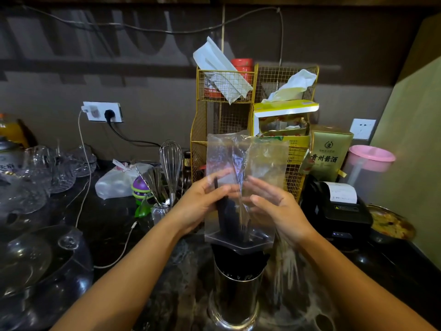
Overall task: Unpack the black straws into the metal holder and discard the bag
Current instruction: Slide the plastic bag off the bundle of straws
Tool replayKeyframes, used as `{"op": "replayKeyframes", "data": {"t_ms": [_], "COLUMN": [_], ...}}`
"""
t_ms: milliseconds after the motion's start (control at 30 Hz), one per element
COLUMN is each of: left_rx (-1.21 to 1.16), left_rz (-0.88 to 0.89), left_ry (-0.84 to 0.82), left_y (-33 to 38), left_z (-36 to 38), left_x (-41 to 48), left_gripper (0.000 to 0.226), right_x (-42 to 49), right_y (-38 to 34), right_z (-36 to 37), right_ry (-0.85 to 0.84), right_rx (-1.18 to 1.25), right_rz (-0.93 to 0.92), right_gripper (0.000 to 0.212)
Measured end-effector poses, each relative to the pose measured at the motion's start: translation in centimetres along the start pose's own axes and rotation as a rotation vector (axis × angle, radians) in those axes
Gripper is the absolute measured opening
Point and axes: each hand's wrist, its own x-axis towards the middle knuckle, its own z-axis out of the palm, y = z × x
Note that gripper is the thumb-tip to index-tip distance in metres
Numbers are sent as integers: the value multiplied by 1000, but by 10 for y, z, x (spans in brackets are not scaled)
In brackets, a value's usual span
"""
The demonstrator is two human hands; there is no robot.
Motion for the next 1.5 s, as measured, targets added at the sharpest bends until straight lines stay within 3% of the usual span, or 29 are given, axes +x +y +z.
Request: {"op": "replayKeyframes", "data": {"t_ms": [267,700,1133,1400,1500], "left_rx": [13,174,280,482,620], "left_rz": [33,120,305,188,81], "left_ry": [31,147,483,733,821], "left_y": [14,55,126,100,64], "left_z": [0,-16,-48,-85,-93], "left_x": [-1,3,-27,-87,-109], "left_gripper": [28,22,25,25,26], "right_x": [3,26,61,27,11], "right_y": [-7,-54,-122,-81,-41], "right_z": [4,4,72,140,165], "right_ry": [83,53,-47,-112,-32], "right_rx": [126,254,219,127,7], "right_rz": [20,-74,-156,49,128], "right_gripper": [31,24,22,9,24]}}
